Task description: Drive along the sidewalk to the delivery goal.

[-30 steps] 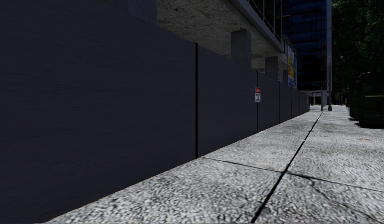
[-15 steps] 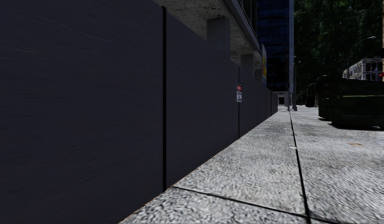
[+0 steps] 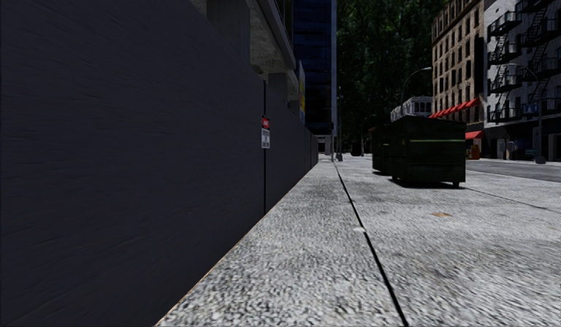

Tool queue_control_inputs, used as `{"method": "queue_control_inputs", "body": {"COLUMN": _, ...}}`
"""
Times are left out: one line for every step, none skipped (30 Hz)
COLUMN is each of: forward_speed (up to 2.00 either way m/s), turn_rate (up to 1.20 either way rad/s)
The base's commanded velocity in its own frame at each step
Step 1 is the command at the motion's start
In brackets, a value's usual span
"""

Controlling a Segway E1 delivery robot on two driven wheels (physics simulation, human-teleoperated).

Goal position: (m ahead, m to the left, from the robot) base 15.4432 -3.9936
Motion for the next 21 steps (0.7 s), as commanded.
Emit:
{"method": "queue_control_inputs", "body": {"forward_speed": 2.00, "turn_rate": 0.00}}
{"method": "queue_control_inputs", "body": {"forward_speed": 2.00, "turn_rate": 0.00}}
{"method": "queue_control_inputs", "body": {"forward_speed": 2.00, "turn_rate": 0.00}}
{"method": "queue_control_inputs", "body": {"forward_speed": 2.00, "turn_rate": 0.00}}
{"method": "queue_control_inputs", "body": {"forward_speed": 2.00, "turn_rate": -0.02}}
{"method": "queue_control_inputs", "body": {"forward_speed": 2.00, "turn_rate": -0.24}}
{"method": "queue_control_inputs", "body": {"forward_speed": 2.00, "turn_rate": -1.02}}
{"method": "queue_control_inputs", "body": {"forward_speed": 2.00, "turn_rate": -1.20}}
{"method": "queue_control_inputs", "body": {"forward_speed": 2.00, "turn_rate": -1.20}}
{"method": "queue_control_inputs", "body": {"forward_speed": 2.00, "turn_rate": -1.20}}
{"method": "queue_control_inputs", "body": {"forward_speed": 2.00, "turn_rate": -0.44}}
{"method": "queue_control_inputs", "body": {"forward_speed": 2.00, "turn_rate": -0.38}}
{"method": "queue_control_inputs", "body": {"forward_speed": 2.00, "turn_rate": -0.35}}
{"method": "queue_control_inputs", "body": {"forward_speed": 2.00, "turn_rate": -0.35}}
{"method": "queue_control_inputs", "body": {"forward_speed": 2.00, "turn_rate": -0.24}}
{"method": "queue_control_inputs", "body": {"forward_speed": 2.00, "turn_rate": -0.08}}
{"method": "queue_control_inputs", "body": {"forward_speed": 2.00, "turn_rate": -0.04}}
{"method": "queue_control_inputs", "body": {"forward_speed": 2.00, "turn_rate": -0.04}}
{"method": "queue_control_inputs", "body": {"forward_speed": 2.00, "turn_rate": -0.02}}
{"method": "queue_control_inputs", "body": {"forward_speed": 2.00, "turn_rate": -0.02}}
{"method": "queue_control_inputs", "body": {"forward_speed": 2.00, "turn_rate": -0.01}}
